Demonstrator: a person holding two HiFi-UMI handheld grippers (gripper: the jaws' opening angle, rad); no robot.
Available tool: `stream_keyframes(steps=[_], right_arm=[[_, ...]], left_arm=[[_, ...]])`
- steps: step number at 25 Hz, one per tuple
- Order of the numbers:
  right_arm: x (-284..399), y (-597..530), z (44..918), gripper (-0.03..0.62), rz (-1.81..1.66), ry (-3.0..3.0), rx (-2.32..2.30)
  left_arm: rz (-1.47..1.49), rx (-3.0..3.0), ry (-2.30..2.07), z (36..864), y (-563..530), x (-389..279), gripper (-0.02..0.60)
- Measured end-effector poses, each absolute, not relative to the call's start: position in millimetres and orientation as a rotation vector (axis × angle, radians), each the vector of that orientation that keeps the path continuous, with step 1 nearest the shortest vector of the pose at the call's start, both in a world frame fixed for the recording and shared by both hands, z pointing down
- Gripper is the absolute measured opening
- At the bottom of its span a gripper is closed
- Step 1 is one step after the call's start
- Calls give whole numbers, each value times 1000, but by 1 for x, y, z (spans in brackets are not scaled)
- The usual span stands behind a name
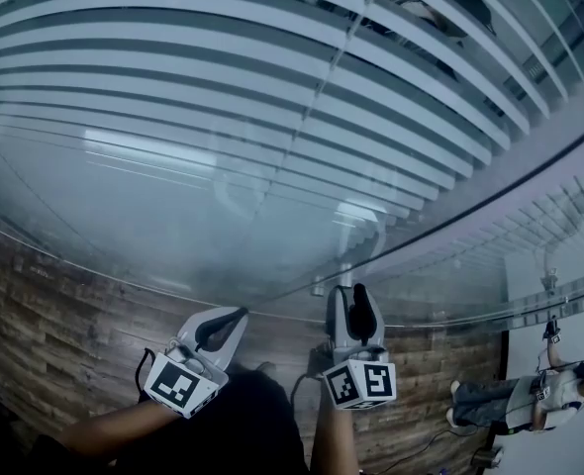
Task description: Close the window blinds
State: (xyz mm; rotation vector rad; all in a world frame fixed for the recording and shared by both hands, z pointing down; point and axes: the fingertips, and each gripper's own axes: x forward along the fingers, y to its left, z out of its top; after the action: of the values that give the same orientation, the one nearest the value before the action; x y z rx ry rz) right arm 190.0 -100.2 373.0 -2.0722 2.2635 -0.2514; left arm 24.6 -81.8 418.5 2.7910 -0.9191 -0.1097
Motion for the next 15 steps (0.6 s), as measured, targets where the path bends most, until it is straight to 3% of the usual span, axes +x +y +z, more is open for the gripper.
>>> stream_keyframes(steps=[15], right_arm=[[191,-105,373,130,-342,2127,-2070]], left_arm=[[-114,2750,-903,426,-80,24,0]])
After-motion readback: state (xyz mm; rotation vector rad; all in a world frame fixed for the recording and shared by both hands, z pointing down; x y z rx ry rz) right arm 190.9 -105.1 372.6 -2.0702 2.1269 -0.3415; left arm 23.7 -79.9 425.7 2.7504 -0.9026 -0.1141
